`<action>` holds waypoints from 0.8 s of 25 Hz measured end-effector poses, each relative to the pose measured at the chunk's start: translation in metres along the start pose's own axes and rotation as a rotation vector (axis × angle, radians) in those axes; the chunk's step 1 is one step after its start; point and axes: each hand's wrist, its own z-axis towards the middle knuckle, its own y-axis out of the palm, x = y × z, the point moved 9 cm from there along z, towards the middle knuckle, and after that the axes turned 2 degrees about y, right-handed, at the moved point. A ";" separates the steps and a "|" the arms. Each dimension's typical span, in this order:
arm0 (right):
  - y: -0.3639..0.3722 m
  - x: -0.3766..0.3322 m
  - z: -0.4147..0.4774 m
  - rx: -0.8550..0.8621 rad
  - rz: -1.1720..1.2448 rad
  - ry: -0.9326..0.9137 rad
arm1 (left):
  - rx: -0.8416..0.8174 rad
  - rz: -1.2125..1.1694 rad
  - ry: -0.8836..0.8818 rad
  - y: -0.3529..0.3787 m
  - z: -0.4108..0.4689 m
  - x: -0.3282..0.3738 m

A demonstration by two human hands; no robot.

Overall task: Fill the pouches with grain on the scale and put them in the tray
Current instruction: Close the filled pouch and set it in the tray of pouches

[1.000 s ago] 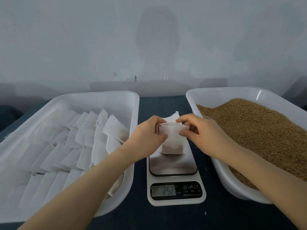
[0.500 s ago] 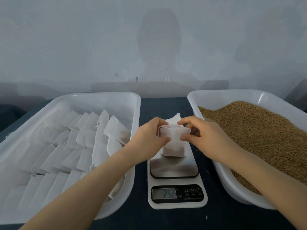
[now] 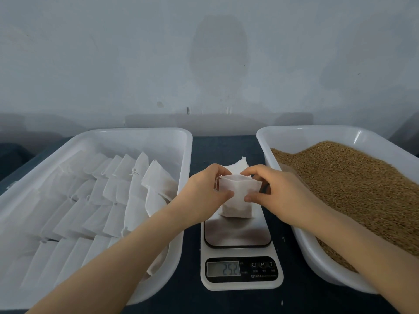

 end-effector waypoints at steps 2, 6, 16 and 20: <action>0.000 -0.001 0.000 0.002 -0.014 -0.004 | 0.002 -0.003 0.009 0.000 0.000 0.001; 0.000 0.001 0.001 0.005 -0.022 -0.001 | 0.009 0.008 0.019 -0.001 0.000 0.002; -0.003 0.000 0.004 0.031 -0.112 -0.034 | 0.002 0.069 0.054 -0.001 0.000 0.004; 0.000 0.002 -0.001 -0.003 -0.087 -0.002 | -0.011 0.114 0.057 0.001 0.000 0.004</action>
